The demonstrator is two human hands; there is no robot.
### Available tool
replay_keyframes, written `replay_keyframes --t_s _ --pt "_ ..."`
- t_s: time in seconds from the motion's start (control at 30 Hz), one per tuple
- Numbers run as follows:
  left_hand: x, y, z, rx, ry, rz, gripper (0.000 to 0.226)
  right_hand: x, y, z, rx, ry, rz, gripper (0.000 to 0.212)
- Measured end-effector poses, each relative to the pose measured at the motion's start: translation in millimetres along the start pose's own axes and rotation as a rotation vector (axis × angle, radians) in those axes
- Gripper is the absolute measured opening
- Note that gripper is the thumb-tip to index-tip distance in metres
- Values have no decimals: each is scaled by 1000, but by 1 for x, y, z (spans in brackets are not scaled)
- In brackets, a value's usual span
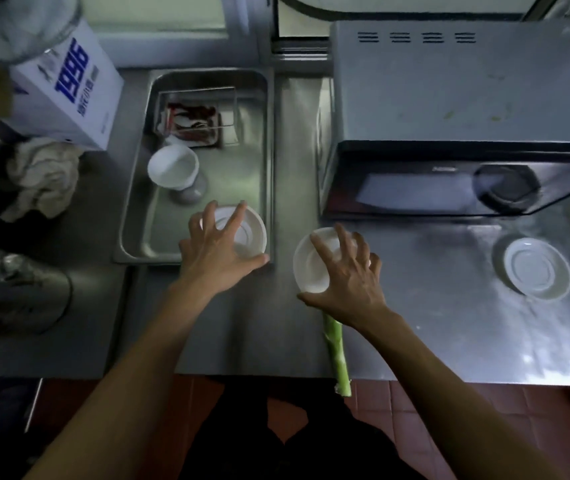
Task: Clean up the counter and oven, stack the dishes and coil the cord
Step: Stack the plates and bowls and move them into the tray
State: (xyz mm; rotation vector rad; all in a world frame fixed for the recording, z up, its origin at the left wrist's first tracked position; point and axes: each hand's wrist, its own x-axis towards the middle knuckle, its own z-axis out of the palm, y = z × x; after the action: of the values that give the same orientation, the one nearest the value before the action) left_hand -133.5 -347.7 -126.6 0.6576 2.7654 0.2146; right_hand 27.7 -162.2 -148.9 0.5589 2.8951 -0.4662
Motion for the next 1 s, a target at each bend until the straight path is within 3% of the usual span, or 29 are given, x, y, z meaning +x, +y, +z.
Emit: replay_keyframes --t_s 0.37,0.63,1.0 --pt "78 -97 17 -89 -170 37 107 66 -94 5 -19 50 83 110" --pt "121 -82 43 12 -213 155 106 89 -97 10 13 41 134 107" --pt "136 -58 62 68 -251 179 108 120 -87 11 89 16 135 109"
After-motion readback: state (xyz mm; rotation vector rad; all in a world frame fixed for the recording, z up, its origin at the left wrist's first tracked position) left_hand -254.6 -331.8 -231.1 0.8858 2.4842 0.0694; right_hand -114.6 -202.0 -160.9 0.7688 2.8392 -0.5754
